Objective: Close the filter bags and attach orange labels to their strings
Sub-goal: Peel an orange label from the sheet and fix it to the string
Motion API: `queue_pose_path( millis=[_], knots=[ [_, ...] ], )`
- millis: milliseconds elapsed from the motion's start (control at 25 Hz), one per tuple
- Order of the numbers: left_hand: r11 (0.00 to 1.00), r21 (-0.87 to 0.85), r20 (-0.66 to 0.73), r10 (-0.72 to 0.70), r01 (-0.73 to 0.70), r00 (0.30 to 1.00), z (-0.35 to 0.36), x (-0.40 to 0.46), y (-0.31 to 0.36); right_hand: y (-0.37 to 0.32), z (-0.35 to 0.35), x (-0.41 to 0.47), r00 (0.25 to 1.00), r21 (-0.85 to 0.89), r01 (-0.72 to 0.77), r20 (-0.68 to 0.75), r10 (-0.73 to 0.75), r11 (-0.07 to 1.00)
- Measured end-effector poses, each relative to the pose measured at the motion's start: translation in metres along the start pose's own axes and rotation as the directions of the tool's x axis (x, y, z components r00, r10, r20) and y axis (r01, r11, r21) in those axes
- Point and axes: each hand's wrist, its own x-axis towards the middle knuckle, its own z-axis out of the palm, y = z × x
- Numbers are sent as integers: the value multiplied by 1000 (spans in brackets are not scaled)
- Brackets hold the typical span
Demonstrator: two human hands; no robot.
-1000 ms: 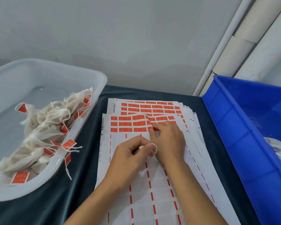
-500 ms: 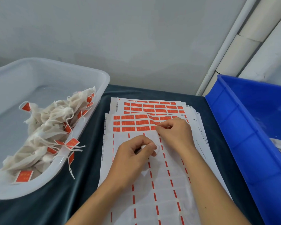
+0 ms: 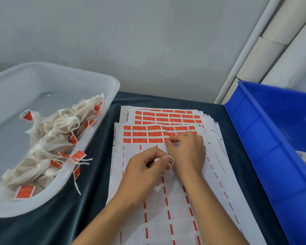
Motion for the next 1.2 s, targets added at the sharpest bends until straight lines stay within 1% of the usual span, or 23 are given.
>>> queue_pose_path(
  millis=[200, 320, 440, 520, 600, 800, 880, 960, 1040, 1200],
  knots=[
    [999, -32, 6, 10, -10, 1000, 0, 1, -1, -2, 4, -5, 1000, 34, -16, -22, 17, 999],
    [1000, -19, 1, 8, -8, 1000, 0, 1, -4, -3, 5, -7, 1000, 66, -9, -20, 10, 998],
    [1000, -17, 5, 6, -6, 1000, 0, 2, -3, -5, 1, -3, 1000, 89, -17, 1, 17, 996],
    [1000, -23, 0, 8, -8, 1000, 0, 2, -2, -9, -2, 3, 999, 58, -16, 36, 14, 998],
    [999, -41, -5, 11, -11, 1000, 0, 2, 0, -12, -4, 6, 998, 12, 31, 56, -32, 999],
    [998, -58, -9, 22, -23, 1000, 0, 1, 1, -17, -10, 8, 975, -89, 206, 101, -197, 975],
    [997, -66, -7, 29, -30, 1000, 0, 1, 0, -19, -12, 10, 966, -93, 242, 121, -230, 966],
    [997, -69, -12, 27, -28, 1000, 0, 2, 0, -20, -12, 10, 963, -9, 245, 122, -242, 970],
    [998, -65, -14, 18, -19, 1000, 0, 2, 0, -19, -11, 10, 967, 163, 207, 119, -227, 965],
    [998, -56, -14, 6, -6, 1000, 0, 2, 0, -14, -10, 7, 970, 449, 97, 156, -184, 888]
  ],
)
